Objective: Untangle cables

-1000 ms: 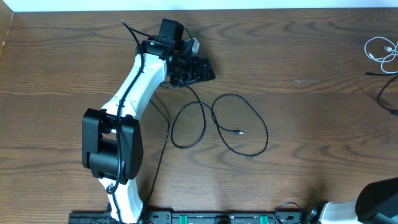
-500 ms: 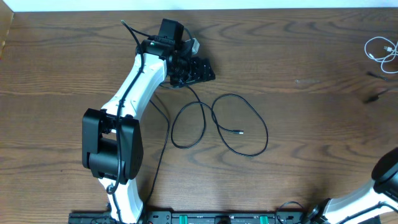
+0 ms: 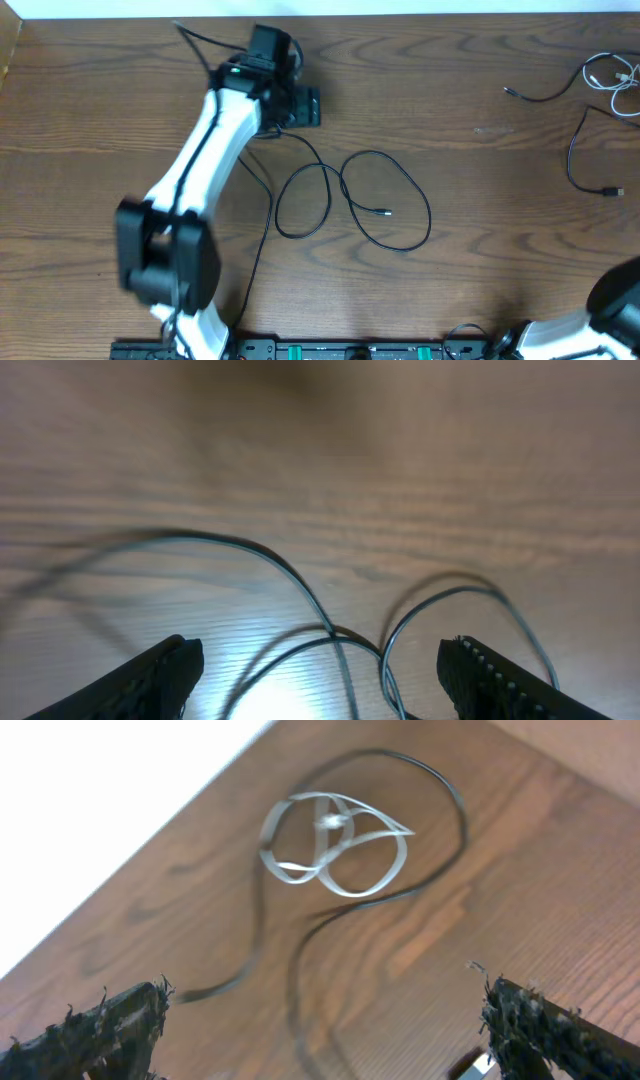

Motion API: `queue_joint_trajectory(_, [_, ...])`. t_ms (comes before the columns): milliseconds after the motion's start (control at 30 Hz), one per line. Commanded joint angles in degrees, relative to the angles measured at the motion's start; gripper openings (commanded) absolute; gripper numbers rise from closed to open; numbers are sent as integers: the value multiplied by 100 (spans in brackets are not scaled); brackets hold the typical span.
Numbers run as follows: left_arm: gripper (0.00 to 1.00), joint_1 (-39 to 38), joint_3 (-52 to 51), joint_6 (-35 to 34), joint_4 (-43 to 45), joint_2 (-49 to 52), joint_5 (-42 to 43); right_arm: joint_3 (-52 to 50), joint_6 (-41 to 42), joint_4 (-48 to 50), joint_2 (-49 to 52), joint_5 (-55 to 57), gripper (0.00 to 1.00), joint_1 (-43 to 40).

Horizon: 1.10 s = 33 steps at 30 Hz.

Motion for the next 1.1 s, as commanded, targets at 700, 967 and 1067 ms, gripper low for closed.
queue_joint_trajectory(700, [84, 1200, -2004, -634, -1510, -2315, -1244, 31, -1469, -1434, 127, -1344, 99, 3512])
queue_joint_trajectory(967, [83, 885, -3222, -393, 0, -2232, -352, 31, -1379, -1316, 669, -1366, 99, 4181])
queue_joint_trajectory(1067, [89, 717, -3416, -352, 293, -2031, -227, 28, -1381, -1311, 723, -1368, 99, 4232])
